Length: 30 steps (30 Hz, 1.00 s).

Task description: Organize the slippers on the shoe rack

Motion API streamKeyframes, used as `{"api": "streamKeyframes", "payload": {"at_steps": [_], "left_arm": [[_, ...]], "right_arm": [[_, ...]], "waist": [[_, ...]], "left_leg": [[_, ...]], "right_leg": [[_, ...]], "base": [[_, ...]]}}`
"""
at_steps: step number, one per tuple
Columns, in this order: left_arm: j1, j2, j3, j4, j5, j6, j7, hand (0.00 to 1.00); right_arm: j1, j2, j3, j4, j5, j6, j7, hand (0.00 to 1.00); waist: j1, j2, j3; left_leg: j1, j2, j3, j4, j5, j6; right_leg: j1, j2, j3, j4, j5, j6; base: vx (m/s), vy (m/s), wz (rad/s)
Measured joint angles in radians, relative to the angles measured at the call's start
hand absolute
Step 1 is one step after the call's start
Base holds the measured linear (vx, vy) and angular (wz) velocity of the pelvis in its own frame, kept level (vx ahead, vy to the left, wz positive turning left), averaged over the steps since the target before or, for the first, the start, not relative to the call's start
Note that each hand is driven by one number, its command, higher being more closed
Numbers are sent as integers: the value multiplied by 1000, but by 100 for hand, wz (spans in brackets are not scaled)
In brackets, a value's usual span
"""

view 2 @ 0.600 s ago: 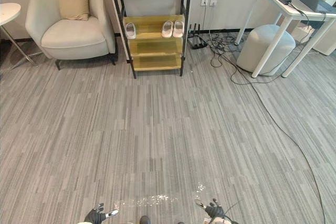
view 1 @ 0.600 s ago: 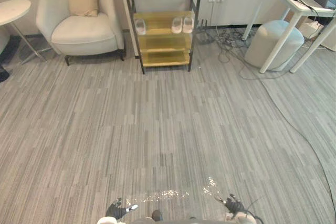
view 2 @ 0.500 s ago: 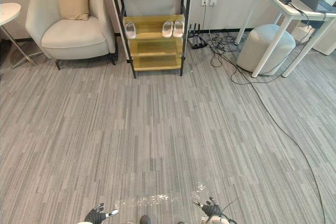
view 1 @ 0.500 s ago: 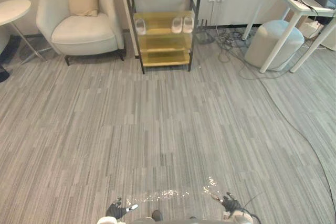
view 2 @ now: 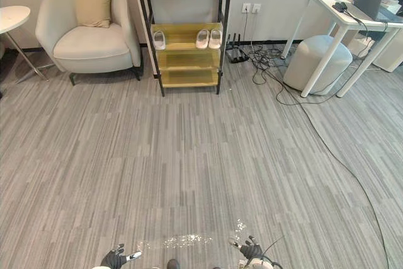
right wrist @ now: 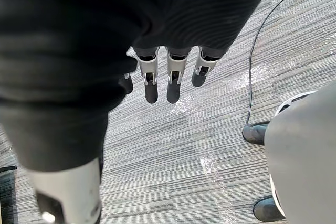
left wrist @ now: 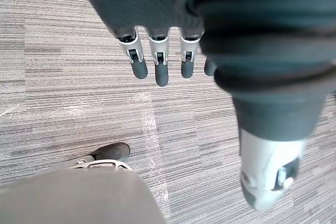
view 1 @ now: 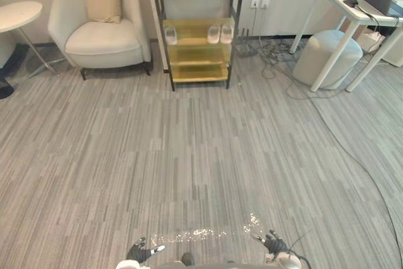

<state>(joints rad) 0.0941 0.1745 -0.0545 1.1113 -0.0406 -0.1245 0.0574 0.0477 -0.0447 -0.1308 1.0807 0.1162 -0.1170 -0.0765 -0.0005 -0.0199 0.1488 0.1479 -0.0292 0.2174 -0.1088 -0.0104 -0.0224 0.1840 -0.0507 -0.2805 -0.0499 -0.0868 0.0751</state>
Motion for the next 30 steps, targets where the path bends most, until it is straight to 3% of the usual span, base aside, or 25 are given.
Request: {"api": "streamKeyframes", "payload": {"at_steps": [3,11,13,15,16,18,19,20,22,24,25,26,27,28,29,30], "left_arm": [[-3,7,0,0,0,0,0,0],[-12,8,0,0,-3,1,1,0],[-28,13,6,-4,-4,1,2,0],[-24,7,29,-22,-14,0,2,0],[-25,7,30,-23,-18,0,2,0],[-24,-5,36,-31,-32,0,4,0],[-25,-5,36,-31,-33,0,4,0],[-28,-7,49,-32,-43,-1,5,0],[-31,-10,68,-40,-49,-5,5,0],[-34,-14,68,-40,-49,-5,5,0],[-33,-20,70,-38,-49,-5,6,0],[-28,-17,75,-39,-49,-5,4,0],[-37,-5,78,-38,-49,-6,4,0],[-44,-3,77,-37,-49,-5,4,0],[-50,-2,74,-36,-49,-2,4,0],[-48,2,70,-33,-50,2,4,0]], "right_arm": [[-4,3,18,3,0,0,1,0],[-12,0,23,5,2,1,9,0],[-16,-3,30,5,3,0,10,0],[-18,-12,38,1,5,-1,15,0],[-18,-15,40,0,5,-1,15,0],[-17,-39,57,-7,8,-4,15,0],[-18,-41,56,-6,9,-4,15,0],[-29,-41,56,-4,13,-3,13,0],[-29,-49,56,-3,15,-1,8,0],[-28,-53,56,-3,21,2,5,0],[-27,-55,57,-3,22,3,2,0],[-28,-52,57,-2,22,4,1,0],[-25,-31,58,-2,21,4,4,0],[-32,-25,58,-3,20,4,7,0],[-46,-23,58,-5,16,4,15,0],[-53,-23,63,-5,12,4,20,0]], "waist": [[0,-12,6],[-1,-13,16],[6,-18,33],[9,-6,50],[10,-3,52],[13,23,66],[14,24,70],[19,24,73],[26,17,77],[28,19,76],[35,24,74],[44,16,70],[53,-4,62],[57,-6,63],[61,-7,63],[58,-14,62]], "left_leg": [[2,-2,-10,0,0,0],[-21,1,-3,36,-16,-4],[-121,29,24,261,-119,-19],[-239,102,92,582,-188,-52],[-263,121,110,647,-187,-52],[-322,205,159,846,-180,-45],[-344,218,162,892,-172,-48],[-387,232,158,924,-226,-29],[-432,223,184,763,-241,-28],[-441,182,168,526,-176,-52],[-436,168,140,459,-107,-46],[-439,146,131,475,-99,-21],[-458,130,143,527,-158,14],[-460,130,149,536,-177,17],[-447,129,160,535,-194,18],[-399,129,179,535,-216,32]], "right_leg": [[20,1,-18,-20,2,-2],[21,2,-34,-23,-1,-1],[15,-3,-36,-9,-11,-14],[29,6,-28,8,-39,-35],[31,7,-25,15,-46,-38],[63,29,-5,19,-63,-46],[69,27,2,19,-68,-50],[77,15,13,27,-79,-59],[65,-37,26,29,-93,-39],[52,-80,42,38,-120,2],[50,-96,58,49,-142,34],[51,-112,66,55,-158,38],[21,-145,77,146,-184,49],[-20,-157,78,230,-197,59],[-108,-172,96,416,-200,65],[-188,-178,122,640,-188,126]], "base": [[25,-32,13],[23,-22,3],[-31,-10,0],[-60,-10,-16],[-38,-16,-15],[31,3,-14],[110,51,-16],[131,79,-21],[182,147,-26],[266,245,-22],[333,277,-30],[469,321,-38],[373,197,-28],[455,233,-28],[550,270,-19],[552,261,-21]]}}
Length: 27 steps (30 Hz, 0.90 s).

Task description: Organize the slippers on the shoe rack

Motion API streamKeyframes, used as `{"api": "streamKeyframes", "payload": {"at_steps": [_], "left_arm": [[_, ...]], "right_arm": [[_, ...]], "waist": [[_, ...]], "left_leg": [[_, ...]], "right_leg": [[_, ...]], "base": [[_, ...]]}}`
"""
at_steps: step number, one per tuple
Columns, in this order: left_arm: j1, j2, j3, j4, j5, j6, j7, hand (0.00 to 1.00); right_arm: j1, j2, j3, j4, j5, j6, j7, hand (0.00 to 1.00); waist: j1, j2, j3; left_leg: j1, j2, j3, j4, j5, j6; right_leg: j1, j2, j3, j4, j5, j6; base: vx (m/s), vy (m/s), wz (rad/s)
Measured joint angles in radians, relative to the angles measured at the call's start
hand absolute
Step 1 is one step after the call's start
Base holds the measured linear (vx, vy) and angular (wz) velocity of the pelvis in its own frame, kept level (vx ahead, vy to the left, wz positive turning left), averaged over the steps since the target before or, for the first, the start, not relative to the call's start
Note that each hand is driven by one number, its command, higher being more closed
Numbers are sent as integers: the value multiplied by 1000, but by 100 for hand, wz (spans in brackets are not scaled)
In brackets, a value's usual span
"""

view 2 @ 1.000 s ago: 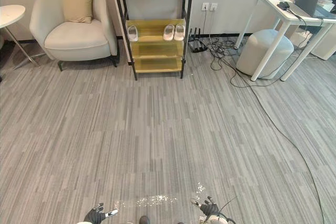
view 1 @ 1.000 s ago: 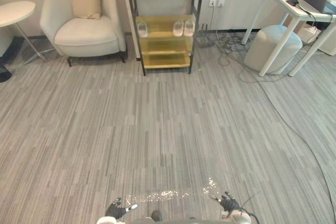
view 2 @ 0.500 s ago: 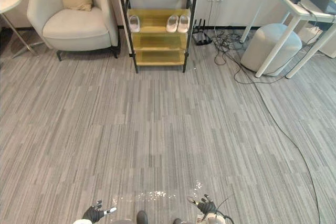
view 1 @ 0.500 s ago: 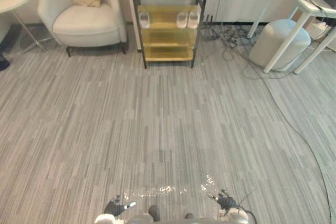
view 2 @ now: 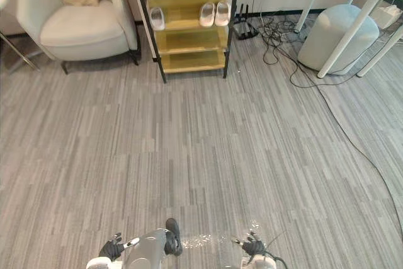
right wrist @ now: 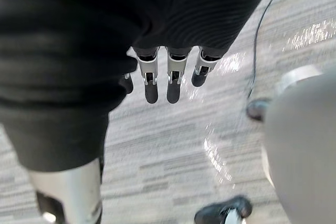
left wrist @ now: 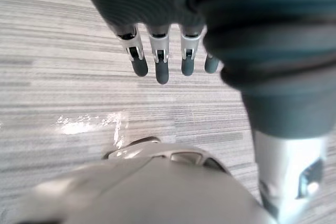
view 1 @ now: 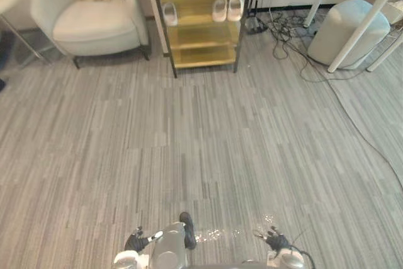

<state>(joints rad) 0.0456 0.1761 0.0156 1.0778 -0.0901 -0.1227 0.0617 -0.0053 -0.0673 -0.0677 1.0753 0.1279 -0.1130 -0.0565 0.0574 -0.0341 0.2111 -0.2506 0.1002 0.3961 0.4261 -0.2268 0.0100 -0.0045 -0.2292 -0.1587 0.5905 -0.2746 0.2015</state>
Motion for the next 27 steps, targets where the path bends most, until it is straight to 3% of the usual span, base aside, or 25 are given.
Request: {"api": "streamKeyframes", "payload": {"at_steps": [2,3,4,6,7,9,10,11,12,13,14,15,16,17,18,19,20,21,22,23,25,26,27], "left_arm": [[4,4,-14,-2,-2,0,2,0],[5,6,-26,-3,-6,0,3,0],[3,8,-38,-6,-14,0,3,0],[-19,-4,-46,-17,-31,-1,3,0],[-25,-20,-46,-28,-33,-2,1,0],[-45,-56,-46,-29,-33,-4,1,0],[-58,-70,-47,-27,-32,-4,1,0],[-67,-72,-49,-25,-32,-6,1,0],[-60,-73,-53,-24,-30,-9,0,0],[-51,-75,-51,-22,-27,-10,-1,0],[-65,-95,-44,-3,-27,-12,2,0],[-66,-104,-45,3,-25,-18,0,0],[-65,-114,-44,5,-18,-19,0,0],[-65,-124,-30,16,-9,-17,-4,0],[-65,-123,-30,16,-9,-16,-4,0],[-62,-120,-20,11,-7,-18,-6,0],[-63,-117,-14,8,-8,-18,-7,0],[-60,-109,-6,-9,-10,-20,-6,0],[-56,-105,-3,-28,-10,-24,-4,0],[-55,-107,-1,-36,-11,-25,-4,0],[-63,-107,1,-58,-11,-31,-5,0],[-68,-109,6,-67,-11,-35,-5,0],[-69,-109,7,-69,-12,-40,-5,0]], "right_arm": [[-9,0,13,0,0,0,3,0],[-20,-2,26,0,-1,0,4,0],[-28,-3,39,-1,-3,-1,7,0],[-48,-7,41,-5,-8,-4,10,0],[-53,-16,41,-12,-8,-5,11,0],[-54,-35,41,-41,-8,-6,10,0],[-57,-43,41,-43,-8,-8,9,0],[-53,-43,40,-40,-7,-7,9,0],[-40,-38,38,-40,-6,-7,7,0],[-31,-37,37,-40,-4,-7,8,0],[-47,-54,38,-41,-4,-9,7,0],[-50,-59,35,-41,-9,-12,7,0],[-48,-61,32,-37,-9,-12,8,0],[-47,-74,33,-39,-9,-12,8,0],[-47,-74,34,-38,-9,-12,8,0],[-29,-75,44,-34,-8,-9,5,0],[-25,-74,44,-33,-6,-8,3,0],[-24,-67,51,-32,-3,-7,-1,0],[-20,-62,65,-27,3,-7,-3,0],[-16,-59,68,-23,4,-7,-3,0],[-34,-50,64,-14,7,-6,-4,0],[-37,-41,51,-7,9,-4,-4,0],[-38,-36,39,-1,9,-4,-4,0]], "waist": [[2,-2,3],[-2,0,3],[-4,8,7],[-5,17,15],[-12,38,27],[-26,61,39],[-37,65,41],[-48,54,40],[-51,23,38],[-54,6,32],[-56,51,33],[-58,78,22],[-58,95,20],[-57,132,36],[-57,134,38],[-49,136,53],[-48,134,56],[-43,121,64],[-35,100,60],[-29,99,55],[-8,98,57],[1,86,64],[3,78,67]], "left_leg": [[80,2,16,-3,-40,5],[133,4,22,-9,-64,5],[181,5,28,-33,-74,5],[271,12,28,-108,-74,3],[312,24,28,-141,-71,-2],[374,52,24,-193,-63,-16],[393,64,19,-219,-54,-31],[413,59,6,-249,-42,-53],[456,35,-9,-273,-42,-88],[483,36,-32,-272,-58,-118],[503,89,-53,-257,-71,-139],[470,131,-88,-175,-66,-149],[432,164,-115,-82,-61,-154],[310,249,-198,230,49,-128],[300,256,-201,254,63,-124],[212,316,-211,520,113,-101],[191,322,-205,571,93,-95],[153,317,-177,651,57,-88],[92,290,-135,650,19,-89],[52,276,-110,612,-2,-90],[-46,202,-62,380,-30,-98],[-65,134,-51,184,-14,-95],[-62,97,-51,82,14,-96]], "right_leg": [[-59,-2,-5,230,20,37],[-97,-8,-49,347,14,16],[-134,-22,-113,406,-2,-49],[-185,-14,-219,369,-40,-128],[-213,5,-258,287,-58,-159],[-284,57,-267,56,-45,-174],[-316,81,-245,-96,17,-163],[-329,97,-211,-266,124,-154],[-327,94,-152,-397,269,-161],[-323,91,-128,-390,385,-191],[-335,118,-143,-301,350,-218],[-341,137,-150,-257,268,-224],[-333,149,-169,-243,236,-234],[-245,204,-188,-276,184,-245],[-233,208,-188,-283,181,-247],[-103,253,-188,-365,157,-264],[-71,257,-186,-377,153,-271],[-7,258,-172,-400,138,-281],[41,256,-160,-433,125,-277],[62,254,-158,-449,132,-264],[113,246,-127,-495,131,-258],[145,224,-115,-520,124,-247],[162,211,-113,-531,115,-232]], "base": [[446,156,-26],[500,114,-35],[498,94,-31],[470,39,-19],[530,-17,-4],[483,-83,12],[362,-103,38],[454,-187,53],[468,-216,55],[602,-307,38],[519,-295,32],[621,-360,23],[693,-413,27],[504,-300,13],[596,-296,9],[298,-117,2],[494,-164,-1],[362,-90,-13],[443,-110,-27],[425,-85,-45],[559,-10,-52],[583,68,-35],[494,102,-29]]}}
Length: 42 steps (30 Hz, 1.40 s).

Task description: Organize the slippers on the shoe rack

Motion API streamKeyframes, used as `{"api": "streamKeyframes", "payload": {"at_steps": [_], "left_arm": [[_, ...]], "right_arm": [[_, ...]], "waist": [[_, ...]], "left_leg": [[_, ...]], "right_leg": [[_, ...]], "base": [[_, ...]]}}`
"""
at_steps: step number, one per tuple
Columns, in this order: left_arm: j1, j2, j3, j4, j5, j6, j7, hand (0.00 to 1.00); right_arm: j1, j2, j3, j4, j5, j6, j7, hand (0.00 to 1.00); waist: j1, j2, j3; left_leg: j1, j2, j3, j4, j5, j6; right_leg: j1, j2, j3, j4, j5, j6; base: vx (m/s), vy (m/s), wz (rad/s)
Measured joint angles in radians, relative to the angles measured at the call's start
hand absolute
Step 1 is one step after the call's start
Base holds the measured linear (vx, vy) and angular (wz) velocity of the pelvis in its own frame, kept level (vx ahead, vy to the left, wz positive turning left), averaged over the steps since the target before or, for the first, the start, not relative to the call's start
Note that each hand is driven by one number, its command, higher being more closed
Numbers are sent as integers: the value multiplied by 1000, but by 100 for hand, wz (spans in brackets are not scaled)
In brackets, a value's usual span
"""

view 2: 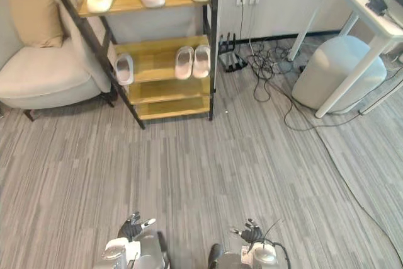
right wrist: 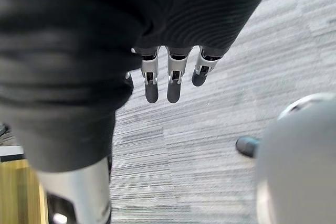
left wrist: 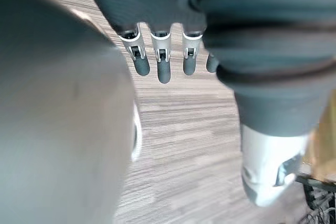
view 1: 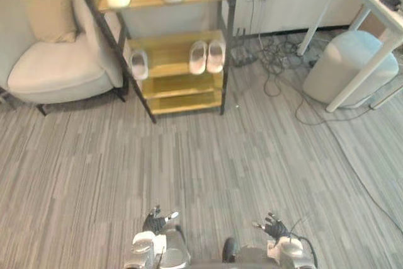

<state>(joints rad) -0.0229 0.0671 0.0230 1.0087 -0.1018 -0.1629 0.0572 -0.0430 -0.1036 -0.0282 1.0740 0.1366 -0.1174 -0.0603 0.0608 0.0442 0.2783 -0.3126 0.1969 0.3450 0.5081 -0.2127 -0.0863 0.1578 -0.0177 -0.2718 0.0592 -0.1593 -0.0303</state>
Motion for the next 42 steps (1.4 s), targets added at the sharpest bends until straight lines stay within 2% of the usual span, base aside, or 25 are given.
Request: {"api": "streamKeyframes", "payload": {"at_steps": [1,2,3,4,6,7,8,10,12,14,16,18,19,20,21,23,25,27,30,32,33,34,35,39,42], "left_arm": [[6,-4,-3,2,0,0,1,0],[16,-11,-2,5,-1,-1,2,0],[19,-12,2,5,-10,-4,1,0],[4,11,-1,7,-4,0,-1,0],[-2,34,0,8,-1,0,-2,0],[-2,35,0,13,-1,1,-1,0],[-4,36,-3,24,-1,3,-2,0],[-3,39,-10,32,-2,8,-1,0],[1,43,-34,45,-4,23,1,0],[6,38,-53,43,-8,22,1,0],[2,27,-53,42,-9,22,1,0],[7,26,-60,43,-8,21,1,0],[7,27,-61,44,-8,21,1,0],[11,33,-59,46,-8,21,-1,0],[12,17,-47,55,-8,20,2,0],[11,-4,-42,66,-5,21,2,0],[-3,-8,-43,66,6,22,-2,0],[-3,-9,-40,62,7,19,-1,0],[-6,-12,-40,44,7,18,-1,0],[-12,-15,-40,43,7,18,-1,0],[-16,-16,-43,44,7,19,-1,0],[-14,-18,-43,44,7,19,-1,0],[-11,-28,-43,45,7,19,-2,0],[-17,45,-64,62,7,23,2,0],[-4,57,-81,68,7,24,1,0]], "right_arm": [[8,2,-7,3,0,0,0,0],[18,-7,-6,3,-2,0,0,0],[18,-6,-2,4,-7,1,0,0],[22,25,-1,2,-9,-1,0,0],[20,43,0,2,-12,-3,1,0],[21,43,1,2,-13,-4,1,0],[27,46,5,5,-19,-4,5,0],[22,43,8,2,-19,-4,11,0],[16,36,13,-1,-19,-6,15,0],[15,27,16,-5,-19,-10,17,0],[13,15,15,-23,-18,-10,18,0],[16,7,13,-36,-18,-10,17,0],[19,7,12,-35,-18,-9,17,0],[31,11,4,-34,-14,-9,15,0],[23,5,1,-28,-17,-8,16,0],[20,-6,-3,-28,-17,-9,17,0],[28,-14,-3,-12,-17,-8,17,0],[38,-14,-3,2,-10,-8,15,0],[41,-16,-7,1,-8,-9,11,0],[42,-12,-8,2,-7,-8,10,0],[45,-12,-10,1,-6,-8,9,0],[50,-15,-10,1,-6,-8,9,0],[60,-27,-10,0,-7,-8,8,0],[45,39,-8,-6,-9,-6,5,0],[46,46,-9,-14,-10,-7,5,0]], "waist": [[1,0,-8],[2,17,-17],[4,25,-23],[-4,-39,-39],[9,-79,-44],[14,-80,-45],[9,-87,-49],[4,-89,-47],[-5,-88,-46],[-12,-70,-41],[-19,-53,-33],[-30,-50,-30],[-30,-53,-31],[-30,-71,-39],[-23,-28,-51],[-30,-4,-55],[-46,4,-53],[-36,6,-52],[-27,4,-51],[-27,5,-50],[-28,6,-51],[-29,9,-53],[-30,30,-60],[-30,-70,-63],[-28,-73,-64]], "left_leg": [[17,-64,-15,-230,107,5],[14,-75,-38,-305,188,22],[10,-78,-88,-271,286,134],[-2,-116,-82,-209,219,134],[-3,-129,-69,-154,135,122],[10,-129,-69,-134,101,130],[62,-151,-69,-140,50,122],[112,-169,-70,-149,22,123],[212,-194,-83,-185,-1,143],[296,-194,-108,-233,-15,143],[354,-173,-143,-282,-15,141],[404,-150,-168,-322,-27,93],[409,-149,-172,-322,-32,85],[426,-155,-192,-321,-55,49],[435,-108,-196,-314,-63,35],[432,-83,-200,-272,-66,22],[329,-22,-181,10,-55,-7],[258,54,-104,242,-60,-34],[187,120,-4,304,-78,-10],[153,129,19,180,-78,-8],[160,108,18,-24,-32,-8],[162,99,12,-92,13,-5],[163,91,-23,-191,137,-50],[182,-15,-26,-239,141,-22],[220,-30,-19,-250,136,-15]], "right_leg": [[31,-5,9,-27,-15,29],[55,6,18,-37,-32,54],[92,16,34,-45,-59,79],[110,-29,25,-42,-77,101],[91,-66,27,53,-100,122],[38,-86,34,193,-113,132],[-75,-141,54,499,-106,177],[-153,-172,66,702,-108,213],[-223,-204,25,844,-137,164],[-270,-194,-44,766,-177,112],[-334,-137,-40,573,-184,92],[-381,-77,20,221,-5,85],[-382,-75,30,191,46,76],[-376,-71,65,160,197,25],[-366,-42,50,178,180,19],[-332,-24,18,161,129,8],[-237,-14,-33,107,102,-5],[-139,3,-52,53,94,-17],[-53,-7,-51,1,84,-5],[-35,-41,-52,2,75,16],[-16,-73,-58,3,67,52],[-13,-78,-61,4,65,61],[-9,-76,-61,2,50,102],[17,-158,-82,-33,60,140],[41,-174,-81,-28,65,149]], "base": [[370,118,-24],[508,190,-37],[605,201,-6],[531,152,3],[441,98,-1],[536,186,-7],[428,176,3],[476,149,12],[406,65,26],[495,-26,38],[512,-114,57],[425,-147,62],[376,-148,44],[461,-181,25],[456,-202,24],[443,-232,32],[451,-232,69],[350,-133,31],[280,20,1],[187,196,1],[156,231,12],[160,278,14],[182,262,25],[166,175,27],[73,68,-1]]}}
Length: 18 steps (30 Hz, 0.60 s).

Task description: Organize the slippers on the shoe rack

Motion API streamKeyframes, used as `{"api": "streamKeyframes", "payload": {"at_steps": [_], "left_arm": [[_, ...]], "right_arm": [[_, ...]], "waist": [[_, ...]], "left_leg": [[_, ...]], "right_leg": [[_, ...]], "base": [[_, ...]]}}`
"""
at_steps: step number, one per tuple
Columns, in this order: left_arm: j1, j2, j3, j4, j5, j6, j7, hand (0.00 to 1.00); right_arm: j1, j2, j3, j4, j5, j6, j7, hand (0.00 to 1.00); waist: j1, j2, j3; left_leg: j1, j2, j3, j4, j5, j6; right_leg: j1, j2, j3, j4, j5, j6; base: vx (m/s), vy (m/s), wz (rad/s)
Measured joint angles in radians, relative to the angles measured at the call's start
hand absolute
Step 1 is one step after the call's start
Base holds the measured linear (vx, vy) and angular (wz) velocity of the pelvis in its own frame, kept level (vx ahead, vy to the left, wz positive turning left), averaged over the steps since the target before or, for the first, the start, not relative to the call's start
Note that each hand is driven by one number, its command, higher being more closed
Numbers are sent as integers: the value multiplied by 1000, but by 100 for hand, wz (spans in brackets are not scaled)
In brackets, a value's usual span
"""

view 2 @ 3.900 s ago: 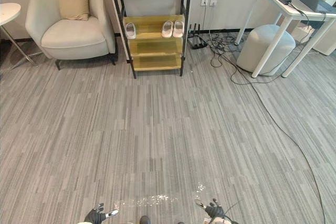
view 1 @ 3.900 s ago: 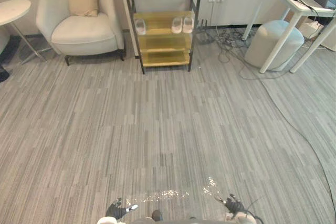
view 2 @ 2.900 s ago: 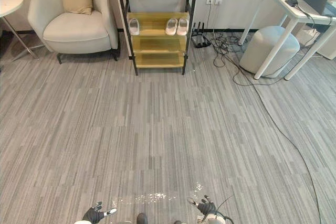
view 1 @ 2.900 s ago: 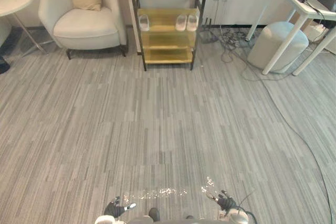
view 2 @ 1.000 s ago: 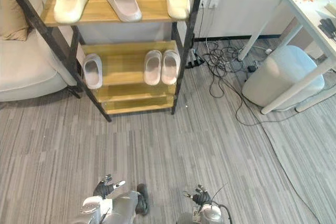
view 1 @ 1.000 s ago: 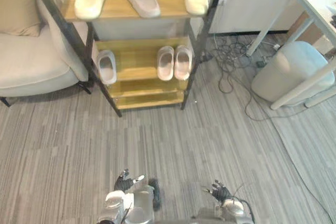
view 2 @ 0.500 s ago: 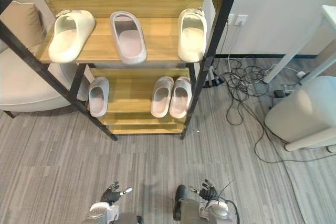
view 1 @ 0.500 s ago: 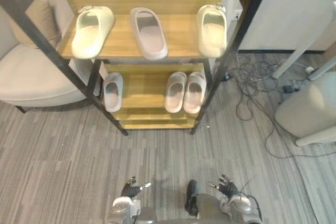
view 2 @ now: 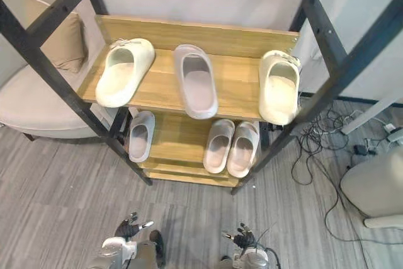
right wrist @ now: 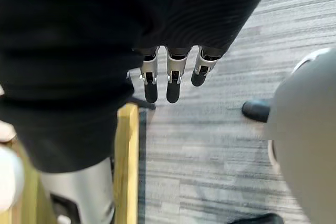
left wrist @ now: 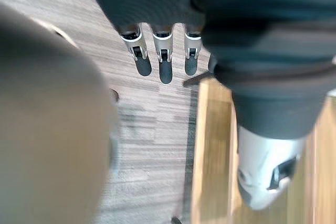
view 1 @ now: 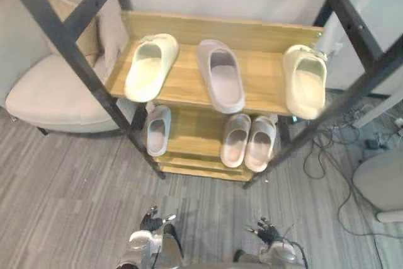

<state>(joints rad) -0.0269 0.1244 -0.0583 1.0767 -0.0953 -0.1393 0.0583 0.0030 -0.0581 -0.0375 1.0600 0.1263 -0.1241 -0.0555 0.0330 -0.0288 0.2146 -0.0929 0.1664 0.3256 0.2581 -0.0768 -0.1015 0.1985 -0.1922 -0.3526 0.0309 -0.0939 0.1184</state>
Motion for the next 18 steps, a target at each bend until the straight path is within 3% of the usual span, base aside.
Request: {"api": "streamKeyframes", "payload": {"at_steps": [2,3,4,7,8,10,11,12,13,18], "left_arm": [[6,-3,-1,3,7,0,-1,0],[6,-1,-2,5,13,-1,-3,0],[0,1,-11,11,16,-1,-5,0],[3,9,-24,16,16,-1,-4,0],[5,13,-34,15,15,-1,-3,0],[8,17,-42,15,16,0,-3,0],[14,19,-43,16,16,0,-3,0],[14,29,-44,16,16,0,-3,0],[6,41,-47,21,17,0,-4,0],[8,17,-39,22,26,-1,-4,0]], "right_arm": [[0,0,0,-2,-2,0,0,0],[-1,1,0,-3,-3,0,1,0],[-6,2,-1,-4,-8,3,3,0],[4,-9,-1,-5,-9,14,6,0],[2,-14,1,-7,-9,14,8,0],[3,-17,3,-7,-9,15,9,0],[0,-10,4,-8,-9,14,9,0],[4,1,9,-9,-10,14,10,0],[14,6,11,-4,-11,15,10,0],[16,4,12,-5,-14,12,10,0]], "waist": [[0,6,-3],[0,0,-4],[-5,-7,-2],[-23,-18,2],[-24,-18,2],[-26,-16,-1],[-28,-15,-10],[-28,-39,-19],[-27,-62,-18],[-27,-39,-17]], "left_leg": [[38,-11,21,-34,0,0],[48,-22,25,-50,-2,2],[43,-40,31,-49,-20,19],[49,-63,44,-48,-51,23],[56,-66,46,-61,-53,24],[92,-58,41,-103,-29,34],[96,-46,36,-115,-20,31],[97,-46,32,-115,-19,30],[108,-66,16,-116,-19,30],[135,-71,-8,-123,-19,29]], "right_leg": [[7,-8,6,1,-3,4],[-2,-25,8,12,-20,26],[-44,-55,13,78,-64,40],[-105,-101,42,214,-106,46],[-133,-108,42,272,-99,35],[-187,-97,52,374,-59,-26],[-191,-68,62,323,-83,-11],[-178,-31,65,221,-65,-28],[-145,-24,44,163,-48,-25],[-79,-11,38,94,-34,-29]], "base": [[22,35,-28],[-15,70,-31],[-15,61,-20],[13,82,-12],[65,90,-13],[67,116,-6],[59,44,8],[73,-51,28],[77,-56,31],[93,-13,12]]}}
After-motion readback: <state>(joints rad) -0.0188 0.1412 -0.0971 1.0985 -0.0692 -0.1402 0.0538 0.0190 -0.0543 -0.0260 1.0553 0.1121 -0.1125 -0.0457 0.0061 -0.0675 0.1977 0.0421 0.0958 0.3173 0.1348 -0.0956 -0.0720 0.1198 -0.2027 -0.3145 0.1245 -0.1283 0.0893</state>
